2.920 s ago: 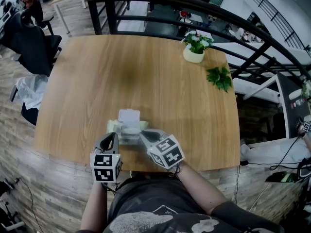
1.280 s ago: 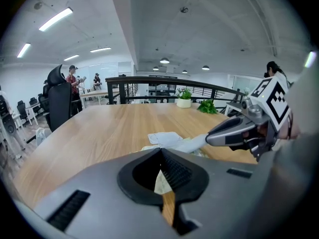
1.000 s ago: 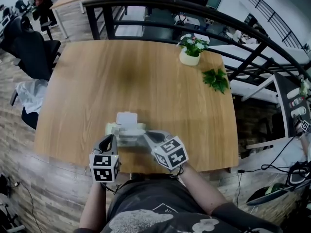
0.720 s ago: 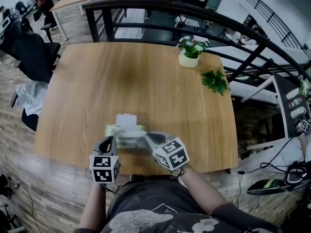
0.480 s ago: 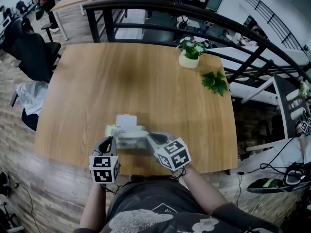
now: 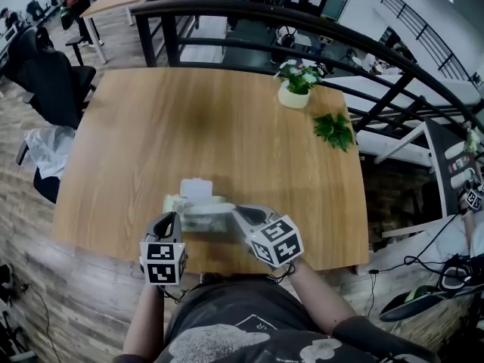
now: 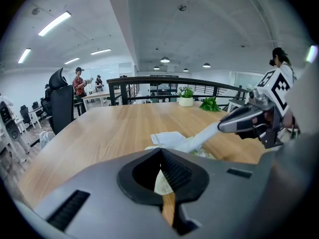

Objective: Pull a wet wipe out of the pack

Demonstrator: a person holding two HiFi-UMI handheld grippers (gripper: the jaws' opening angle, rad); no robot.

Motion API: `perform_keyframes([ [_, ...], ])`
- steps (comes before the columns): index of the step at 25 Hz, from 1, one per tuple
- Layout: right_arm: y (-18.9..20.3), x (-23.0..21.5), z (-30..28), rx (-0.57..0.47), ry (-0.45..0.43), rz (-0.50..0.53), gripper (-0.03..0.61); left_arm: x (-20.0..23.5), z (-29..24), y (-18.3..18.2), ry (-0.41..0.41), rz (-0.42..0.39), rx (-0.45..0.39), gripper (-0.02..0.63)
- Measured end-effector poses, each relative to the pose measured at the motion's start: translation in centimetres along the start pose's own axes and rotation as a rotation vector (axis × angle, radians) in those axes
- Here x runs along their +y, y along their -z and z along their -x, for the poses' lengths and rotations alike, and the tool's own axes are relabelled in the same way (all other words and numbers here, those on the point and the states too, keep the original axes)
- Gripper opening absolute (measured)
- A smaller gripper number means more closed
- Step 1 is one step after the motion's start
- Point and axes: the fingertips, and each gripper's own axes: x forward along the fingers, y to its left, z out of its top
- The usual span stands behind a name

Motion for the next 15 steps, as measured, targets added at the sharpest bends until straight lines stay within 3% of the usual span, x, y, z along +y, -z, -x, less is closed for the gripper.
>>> perform_keyframes([
  [15,-1.8,0.1,2.6,-0.072,0.034,-0.002,0.035,-0.4,0.6,-0.3,-0.005,-0.023,-0.015,0.015],
])
